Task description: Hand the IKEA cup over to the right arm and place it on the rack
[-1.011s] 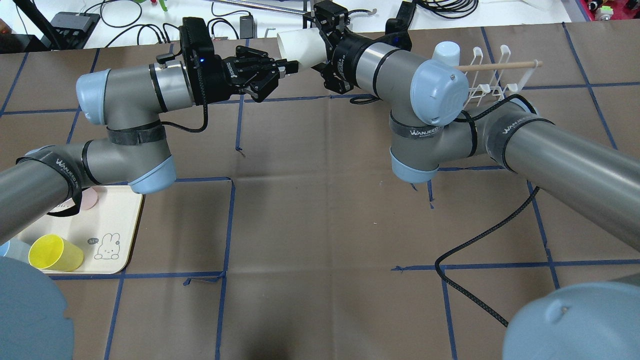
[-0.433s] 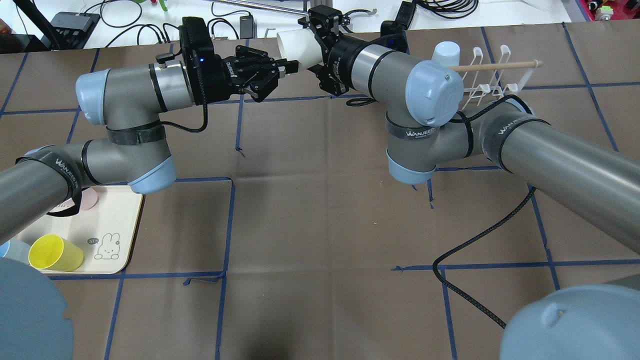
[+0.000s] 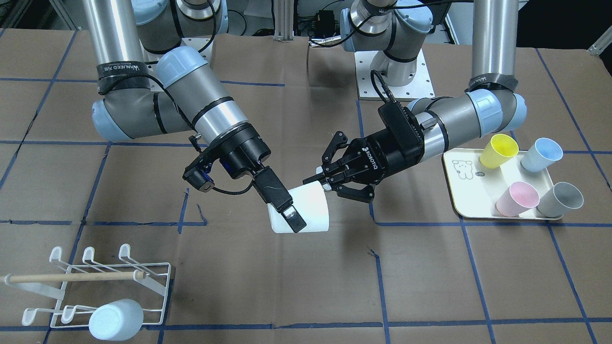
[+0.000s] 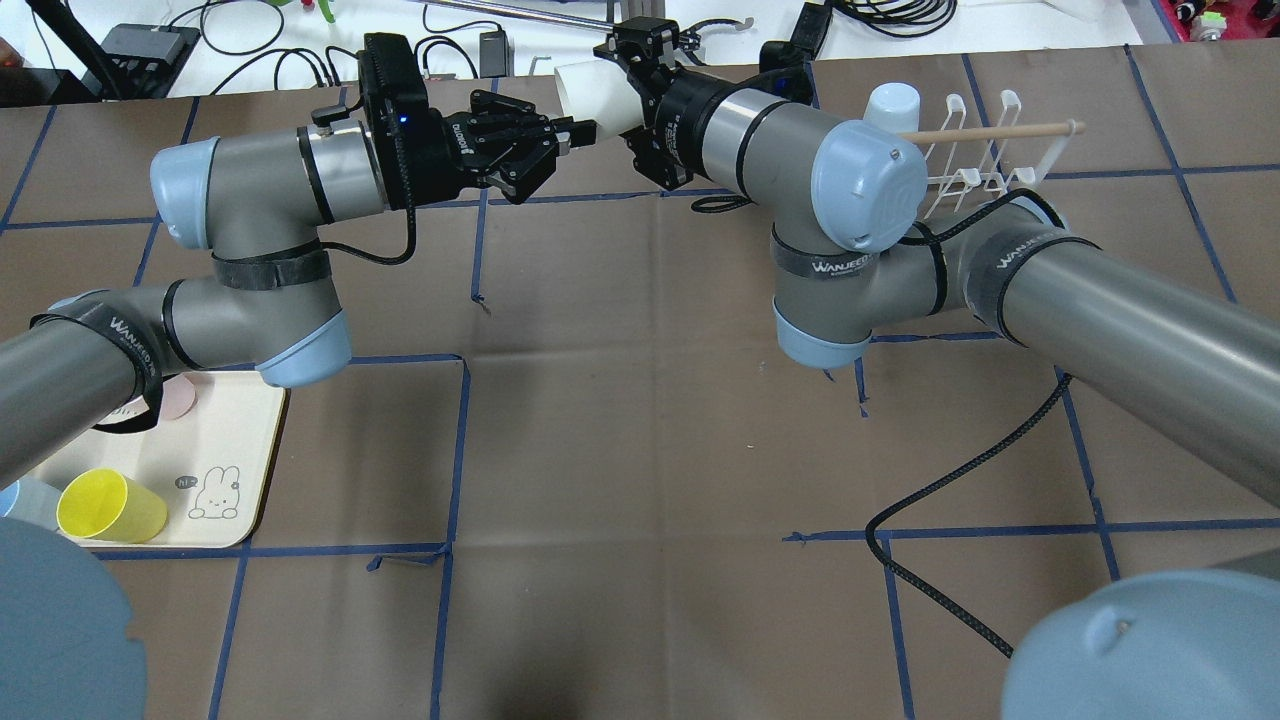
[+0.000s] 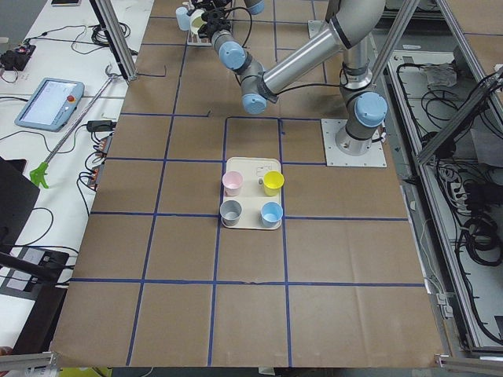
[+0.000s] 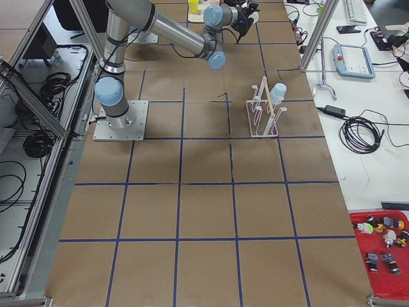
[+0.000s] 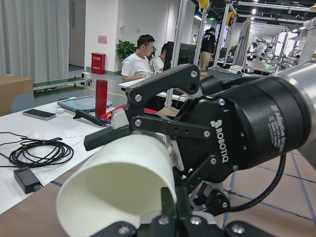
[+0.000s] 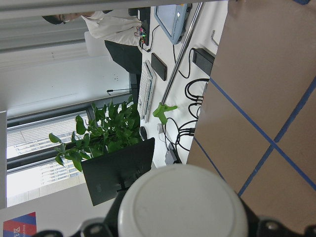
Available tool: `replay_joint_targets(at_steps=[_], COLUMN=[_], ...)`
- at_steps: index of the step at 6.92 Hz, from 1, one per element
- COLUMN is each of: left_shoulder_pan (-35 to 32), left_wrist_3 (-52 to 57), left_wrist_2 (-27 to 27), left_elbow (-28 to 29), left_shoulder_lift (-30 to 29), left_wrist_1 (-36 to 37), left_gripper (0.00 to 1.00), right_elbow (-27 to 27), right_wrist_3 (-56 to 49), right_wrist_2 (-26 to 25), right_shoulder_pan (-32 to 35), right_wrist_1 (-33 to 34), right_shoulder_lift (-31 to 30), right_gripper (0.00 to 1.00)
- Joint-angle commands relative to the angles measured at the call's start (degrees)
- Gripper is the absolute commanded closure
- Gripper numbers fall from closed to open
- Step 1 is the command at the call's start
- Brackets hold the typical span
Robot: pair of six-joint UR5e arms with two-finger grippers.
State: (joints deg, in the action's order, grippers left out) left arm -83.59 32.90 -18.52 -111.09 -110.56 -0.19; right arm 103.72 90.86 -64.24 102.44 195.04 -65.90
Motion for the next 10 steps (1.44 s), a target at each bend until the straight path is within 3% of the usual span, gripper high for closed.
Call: replay_joint_targets(at_steps=[1,3,4,5,10], left_shoulder_pan=[0.0,0.0,0.1,1.0,12.6], left_wrist_3=[-0.8,-1.9,-3.1,-3.1,-3.4], left_wrist_2=[-0.3,-0.7,-0.7,-0.6,0.6], left_elbow=[0.4,0.7,0.7,0.8,1.3], left_shoulder_lift=[0.0,0.0,0.0,0.1,-0.3], left_wrist_1=[0.0,0.0,0.2,0.3,0.5], left_gripper=[0.54,0.3,0.09,0.02,0.01], right_elbow=[0.0,0.0,0.0,0.0,-1.4], right_wrist_3=[-0.1,-0.1,-0.1,-0.1,-0.6], right_wrist_2=[0.1,0.1,0.1,0.1,0.0], right_shoulder_pan=[0.0,0.0,0.0,0.0,-2.5], right_wrist_1=[0.0,0.0,0.0,0.0,-0.1], right_shoulder_lift=[-0.1,-0.1,-0.1,-0.1,-0.4], right_gripper=[0.45,0.45,0.46,0.46,0.52])
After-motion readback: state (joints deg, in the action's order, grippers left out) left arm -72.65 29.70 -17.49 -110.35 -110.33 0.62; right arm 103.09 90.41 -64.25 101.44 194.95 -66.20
